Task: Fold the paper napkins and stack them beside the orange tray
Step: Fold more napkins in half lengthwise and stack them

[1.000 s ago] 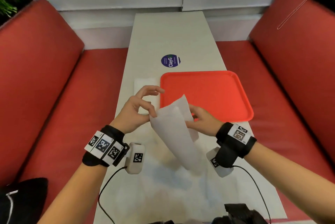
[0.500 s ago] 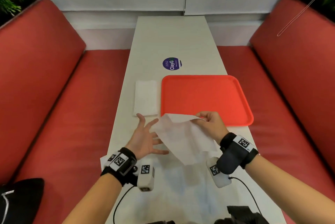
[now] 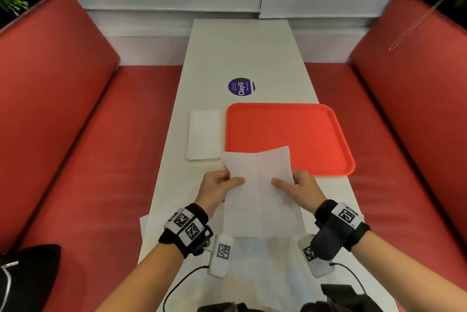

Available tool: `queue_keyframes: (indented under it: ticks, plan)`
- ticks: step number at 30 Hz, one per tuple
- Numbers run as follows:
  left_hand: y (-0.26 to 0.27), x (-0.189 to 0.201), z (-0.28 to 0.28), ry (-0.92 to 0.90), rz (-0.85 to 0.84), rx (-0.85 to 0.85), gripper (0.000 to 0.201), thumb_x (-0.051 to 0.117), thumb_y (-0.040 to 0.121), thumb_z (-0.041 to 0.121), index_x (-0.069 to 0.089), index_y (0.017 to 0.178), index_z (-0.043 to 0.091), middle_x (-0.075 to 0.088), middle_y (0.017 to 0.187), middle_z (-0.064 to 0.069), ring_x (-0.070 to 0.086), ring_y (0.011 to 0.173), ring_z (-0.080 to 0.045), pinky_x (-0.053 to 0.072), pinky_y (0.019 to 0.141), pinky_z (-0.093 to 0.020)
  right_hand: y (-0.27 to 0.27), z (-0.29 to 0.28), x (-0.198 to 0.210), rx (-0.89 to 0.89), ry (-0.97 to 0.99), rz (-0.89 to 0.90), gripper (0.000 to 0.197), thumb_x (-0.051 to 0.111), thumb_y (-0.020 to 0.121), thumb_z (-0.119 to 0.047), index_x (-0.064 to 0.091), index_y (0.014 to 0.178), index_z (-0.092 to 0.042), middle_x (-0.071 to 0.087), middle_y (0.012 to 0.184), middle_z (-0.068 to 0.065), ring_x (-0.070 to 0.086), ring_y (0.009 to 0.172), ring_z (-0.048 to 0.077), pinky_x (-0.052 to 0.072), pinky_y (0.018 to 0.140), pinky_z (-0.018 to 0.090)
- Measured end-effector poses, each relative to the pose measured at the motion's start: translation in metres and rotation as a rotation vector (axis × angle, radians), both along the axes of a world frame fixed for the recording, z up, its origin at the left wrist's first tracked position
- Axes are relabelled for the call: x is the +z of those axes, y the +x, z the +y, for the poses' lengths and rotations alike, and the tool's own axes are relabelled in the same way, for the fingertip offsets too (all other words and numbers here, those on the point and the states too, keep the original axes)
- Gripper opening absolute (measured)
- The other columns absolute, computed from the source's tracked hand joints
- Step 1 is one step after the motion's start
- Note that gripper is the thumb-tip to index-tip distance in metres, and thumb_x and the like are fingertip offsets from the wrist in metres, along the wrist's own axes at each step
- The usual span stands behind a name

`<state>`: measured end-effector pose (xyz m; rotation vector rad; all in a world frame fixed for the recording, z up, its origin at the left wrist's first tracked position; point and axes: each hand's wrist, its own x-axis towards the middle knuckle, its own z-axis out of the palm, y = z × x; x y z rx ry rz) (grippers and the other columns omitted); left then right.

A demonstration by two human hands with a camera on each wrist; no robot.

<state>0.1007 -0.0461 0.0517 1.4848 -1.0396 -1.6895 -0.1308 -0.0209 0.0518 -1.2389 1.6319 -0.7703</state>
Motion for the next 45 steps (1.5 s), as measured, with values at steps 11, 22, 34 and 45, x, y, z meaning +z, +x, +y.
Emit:
queue_keyframes:
  ticks: [11, 22, 34, 45]
  plan:
    - [0.001, 0.0, -0.006, -0.044, 0.159, -0.129, 0.013, 0.063, 0.093, 0.008, 0.071, 0.102, 0.008, 0.067, 0.111, -0.01, 0.062, 0.089, -0.023, 0.056, 0.076, -0.031, 0.031, -0.006, 0.004, 0.071, 0.026, -0.119, 0.019, 0.064, 0.089, -0.005, 0.071, 0.09, -0.023, 0.07, 0.065, -0.008, 0.064, 0.057, 0.007, 0.05, 0.053, 0.028]
    - [0.058, 0.009, -0.165, -0.362, -0.217, -0.011, 0.039, 0.065, 0.084, -0.01, 0.067, 0.116, 0.013, 0.059, 0.119, -0.003, 0.067, 0.068, -0.013, 0.062, 0.071, -0.035, 0.018, -0.027, 0.007, -0.011, 0.151, -0.274, 0.02, 0.059, 0.096, -0.022, 0.061, 0.115, -0.017, 0.076, 0.087, 0.012, 0.067, 0.061, 0.034, 0.049, 0.049, 0.03]
    - [0.086, -0.069, -0.246, -0.247, -0.538, -0.103, 0.035, 0.07, 0.085, -0.002, 0.071, 0.115, 0.015, 0.058, 0.128, -0.009, 0.06, 0.071, -0.013, 0.052, 0.055, -0.014, -0.011, -0.037, -0.009, -0.145, 0.2, -0.246, 0.02, 0.057, 0.096, -0.024, 0.063, 0.113, -0.016, 0.075, 0.087, 0.012, 0.067, 0.061, 0.032, 0.049, 0.049, 0.03]
    - [0.065, -0.046, -0.162, -0.526, -0.848, -0.172, 0.023, 0.074, 0.081, 0.014, 0.071, 0.104, 0.019, 0.047, 0.123, -0.009, 0.047, 0.112, -0.024, 0.04, 0.1, -0.033, -0.038, -0.004, -0.017, -0.198, 0.157, -0.035, 0.011, 0.063, 0.093, -0.021, 0.067, 0.097, -0.012, 0.074, 0.076, 0.011, 0.066, 0.056, 0.03, 0.049, 0.048, 0.031]
